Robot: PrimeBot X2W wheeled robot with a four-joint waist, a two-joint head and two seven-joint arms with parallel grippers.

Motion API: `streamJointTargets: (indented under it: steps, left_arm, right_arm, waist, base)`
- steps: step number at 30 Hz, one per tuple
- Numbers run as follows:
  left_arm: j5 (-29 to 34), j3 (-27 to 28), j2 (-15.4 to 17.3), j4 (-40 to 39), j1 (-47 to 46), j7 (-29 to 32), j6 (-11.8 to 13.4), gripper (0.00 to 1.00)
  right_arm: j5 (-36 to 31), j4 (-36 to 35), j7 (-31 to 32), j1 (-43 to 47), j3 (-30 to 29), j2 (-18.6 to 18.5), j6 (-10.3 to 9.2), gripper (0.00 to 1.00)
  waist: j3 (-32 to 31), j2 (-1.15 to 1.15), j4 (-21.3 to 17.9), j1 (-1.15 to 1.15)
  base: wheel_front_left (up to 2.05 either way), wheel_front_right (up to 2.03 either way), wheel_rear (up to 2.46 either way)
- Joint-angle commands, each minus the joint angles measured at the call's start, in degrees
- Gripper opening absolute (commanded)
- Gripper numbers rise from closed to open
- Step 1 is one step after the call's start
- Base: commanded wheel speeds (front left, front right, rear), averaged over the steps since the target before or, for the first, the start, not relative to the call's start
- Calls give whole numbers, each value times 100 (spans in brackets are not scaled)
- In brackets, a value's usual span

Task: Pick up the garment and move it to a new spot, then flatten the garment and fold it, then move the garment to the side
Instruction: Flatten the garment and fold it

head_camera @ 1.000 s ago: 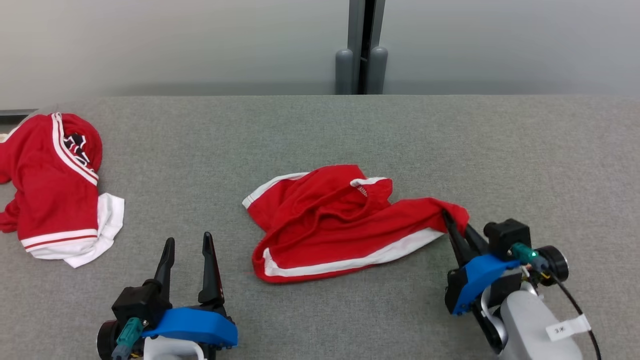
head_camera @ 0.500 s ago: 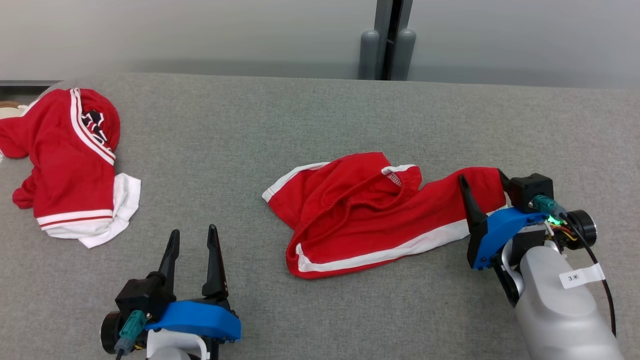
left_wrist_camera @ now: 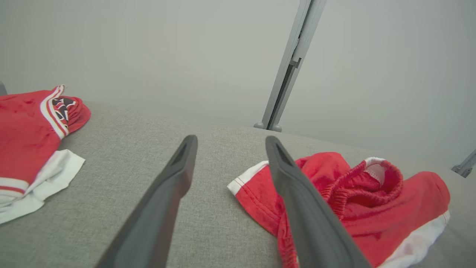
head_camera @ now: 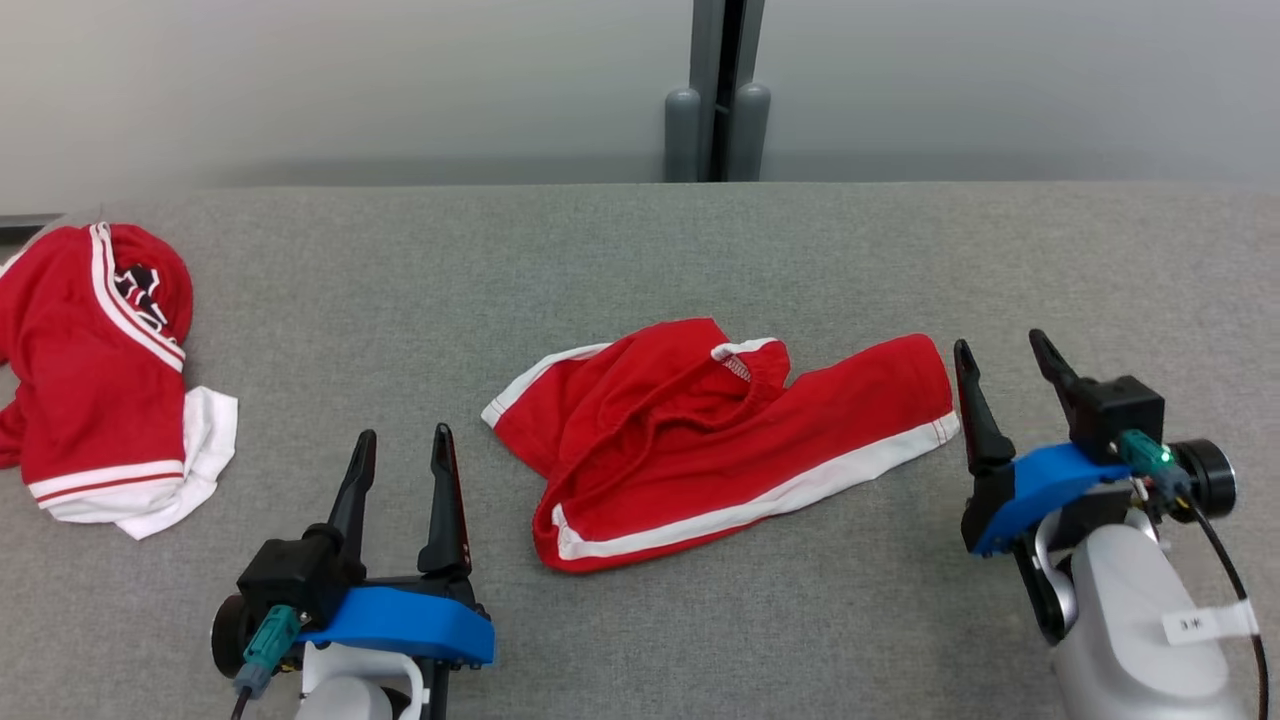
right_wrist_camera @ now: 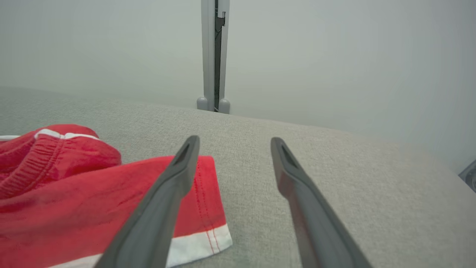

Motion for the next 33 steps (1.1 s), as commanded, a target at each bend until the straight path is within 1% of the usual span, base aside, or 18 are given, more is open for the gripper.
streamJointTargets:
  steps: [1,4,7,10,13,17,33]
  left_arm:
    - [52,-25,-7,-31,-30,-27,-40,100]
    - [116,-29,-6,2,98,-27,-58,100]
    - [153,-9,-7,59,247,-27,-73,100]
    - [197,56,-6,132,425,-27,-76,100]
    - [161,135,-6,174,596,-27,-44,100]
    - [180,192,-7,198,766,-26,-9,100]
    - [205,159,-8,112,846,-27,62,100]
  right_arm:
    - [85,-414,-28,372,-22,26,1,100]
    - [190,-1064,-29,925,-46,46,1,100]
    - [505,-1574,-30,1415,108,52,1,100]
    - [694,-1936,-31,1814,239,48,1,100]
    - [842,-2139,-30,2070,355,46,1,100]
    - [989,-2226,-30,2219,452,46,1,100]
    - [938,-2063,-31,2154,439,47,1,100]
  waist:
    - [-113,0,-95,0]
    - [-236,0,-165,0]
    - [-354,0,-211,0]
    - [-448,0,-254,0]
    - [-521,0,-293,0]
    - [-585,0,-321,0]
    - [-610,0,-183,0]
  base:
    - [0,0,0]
    - [0,0,0]
    - [0,0,0]
    - [0,0,0]
    - [0,0,0]
    - [0,0,0]
    - [0,0,0]
